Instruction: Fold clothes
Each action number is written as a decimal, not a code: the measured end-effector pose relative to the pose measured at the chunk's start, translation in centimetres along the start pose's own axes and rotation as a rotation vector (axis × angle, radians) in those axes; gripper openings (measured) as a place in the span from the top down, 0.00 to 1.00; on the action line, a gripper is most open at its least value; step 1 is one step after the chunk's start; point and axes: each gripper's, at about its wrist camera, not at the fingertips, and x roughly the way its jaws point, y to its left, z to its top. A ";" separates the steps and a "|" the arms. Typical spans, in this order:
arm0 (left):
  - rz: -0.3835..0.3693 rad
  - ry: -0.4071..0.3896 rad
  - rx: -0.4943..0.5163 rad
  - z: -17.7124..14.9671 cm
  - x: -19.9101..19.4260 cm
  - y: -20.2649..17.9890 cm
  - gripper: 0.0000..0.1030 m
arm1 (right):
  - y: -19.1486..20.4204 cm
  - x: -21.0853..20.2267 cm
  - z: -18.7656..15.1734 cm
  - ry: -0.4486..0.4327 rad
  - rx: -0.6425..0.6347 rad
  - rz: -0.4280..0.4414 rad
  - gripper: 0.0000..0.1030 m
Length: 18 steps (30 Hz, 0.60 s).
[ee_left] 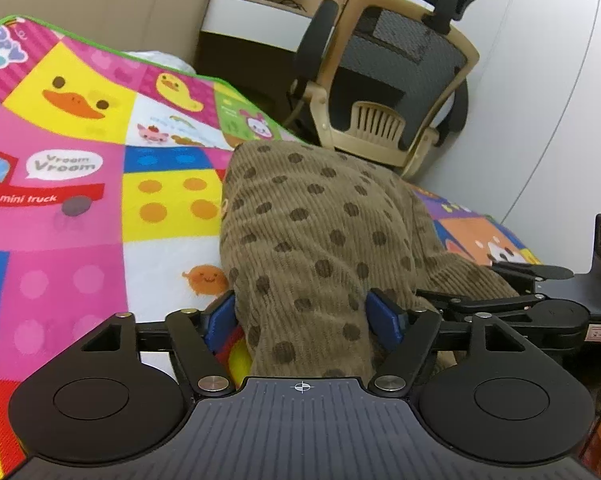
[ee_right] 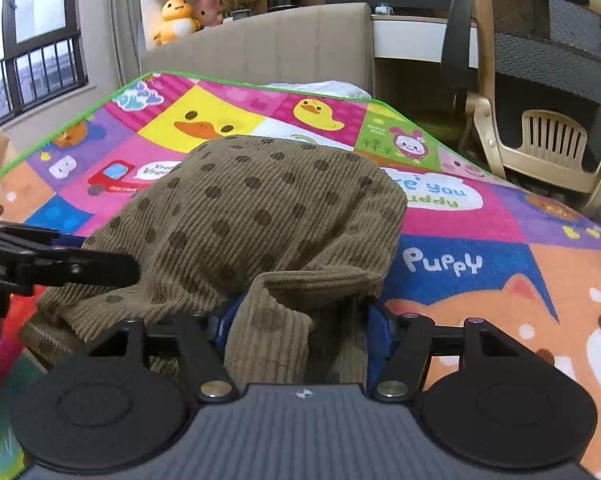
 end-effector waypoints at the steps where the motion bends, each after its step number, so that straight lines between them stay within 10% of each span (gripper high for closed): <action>1: 0.006 -0.006 0.002 0.0 0.0 0.1 0.26 | -0.1 0.0 0.1 0.000 0.003 0.002 0.38; 18: 0.054 -0.051 -0.037 -2.6 0.6 1.4 0.17 | -0.9 -1.3 -0.3 -0.084 0.056 -0.063 0.20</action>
